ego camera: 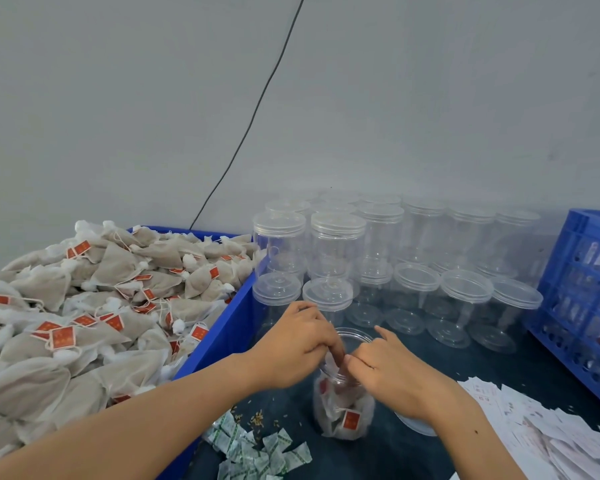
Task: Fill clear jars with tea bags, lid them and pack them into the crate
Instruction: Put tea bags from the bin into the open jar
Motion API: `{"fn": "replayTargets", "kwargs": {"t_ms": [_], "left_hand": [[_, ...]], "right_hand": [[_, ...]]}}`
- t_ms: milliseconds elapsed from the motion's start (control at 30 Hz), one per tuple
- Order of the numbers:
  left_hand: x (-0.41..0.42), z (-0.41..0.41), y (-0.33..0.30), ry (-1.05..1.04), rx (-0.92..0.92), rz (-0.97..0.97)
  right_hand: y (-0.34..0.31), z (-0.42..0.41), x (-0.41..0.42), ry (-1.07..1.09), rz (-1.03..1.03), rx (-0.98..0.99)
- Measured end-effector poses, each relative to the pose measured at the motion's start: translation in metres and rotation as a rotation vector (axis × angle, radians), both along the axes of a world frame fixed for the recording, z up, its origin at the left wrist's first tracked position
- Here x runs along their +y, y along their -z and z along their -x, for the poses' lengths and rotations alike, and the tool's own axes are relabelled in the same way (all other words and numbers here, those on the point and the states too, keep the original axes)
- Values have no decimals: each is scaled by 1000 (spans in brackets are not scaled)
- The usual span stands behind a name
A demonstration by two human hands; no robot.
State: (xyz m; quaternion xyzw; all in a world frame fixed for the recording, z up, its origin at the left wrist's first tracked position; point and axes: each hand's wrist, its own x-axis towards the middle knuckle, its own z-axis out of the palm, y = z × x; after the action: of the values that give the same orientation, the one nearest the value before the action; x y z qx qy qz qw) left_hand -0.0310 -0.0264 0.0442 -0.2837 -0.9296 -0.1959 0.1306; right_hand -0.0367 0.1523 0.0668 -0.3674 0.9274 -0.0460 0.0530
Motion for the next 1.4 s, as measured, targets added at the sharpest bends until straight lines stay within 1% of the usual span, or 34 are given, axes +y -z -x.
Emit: {"fn": "replayTargets", "kwargs": {"t_ms": [67, 100, 167, 233, 300, 367, 433, 500, 567, 633, 733, 833, 1000, 1133, 1200, 1267, 1333, 1400], "left_hand": [[0, 1, 0, -18, 12, -32], [0, 1, -2, -32, 14, -72], [-2, 2, -6, -55, -3, -196], [-4, 1, -10, -90, -40, -298], [-5, -2, -13, -148, -42, -297], [-5, -3, -18, -234, -66, -275], [-9, -3, -26, -357, -219, -208], [-15, -6, -28, -448, -408, 2], [-20, -13, -21, -442, -555, 263], [-22, -21, -8, -386, -676, 424], [-22, -25, 5, -314, -816, 476], [-23, -24, 5, -288, -868, 441], [-20, -23, 9, -224, -866, 500], [-18, -24, 6, -226, -767, 533], [-20, -23, 0, -293, -655, 495], [-23, -22, -8, -373, -487, 424], [-24, -23, -17, -452, -319, 307], [-21, -25, -23, -509, -121, 141]], "right_hand": [[3, 2, 2, -11, 55, -19], [4, 3, 4, -14, 113, -26], [6, 7, 11, -14, 306, -25], [4, 9, 15, -11, 416, -14], [3, 8, 14, -35, 431, -26], [2, 5, 12, -55, 390, -38], [0, 5, 12, -53, 375, -39], [-3, 7, 15, -33, 450, -68], [-4, 9, 20, -8, 538, -94], [-4, 11, 24, 8, 567, -96], [-3, 13, 30, 36, 578, -80], [-4, 15, 35, 64, 580, -66], [-4, 17, 38, 64, 596, -66], [-4, 18, 38, 56, 593, -68], [-5, 18, 41, 52, 613, -69], [-7, 19, 44, 55, 640, -65], [-8, 20, 46, 63, 654, -55], [-8, 21, 48, 65, 672, -57]]}}
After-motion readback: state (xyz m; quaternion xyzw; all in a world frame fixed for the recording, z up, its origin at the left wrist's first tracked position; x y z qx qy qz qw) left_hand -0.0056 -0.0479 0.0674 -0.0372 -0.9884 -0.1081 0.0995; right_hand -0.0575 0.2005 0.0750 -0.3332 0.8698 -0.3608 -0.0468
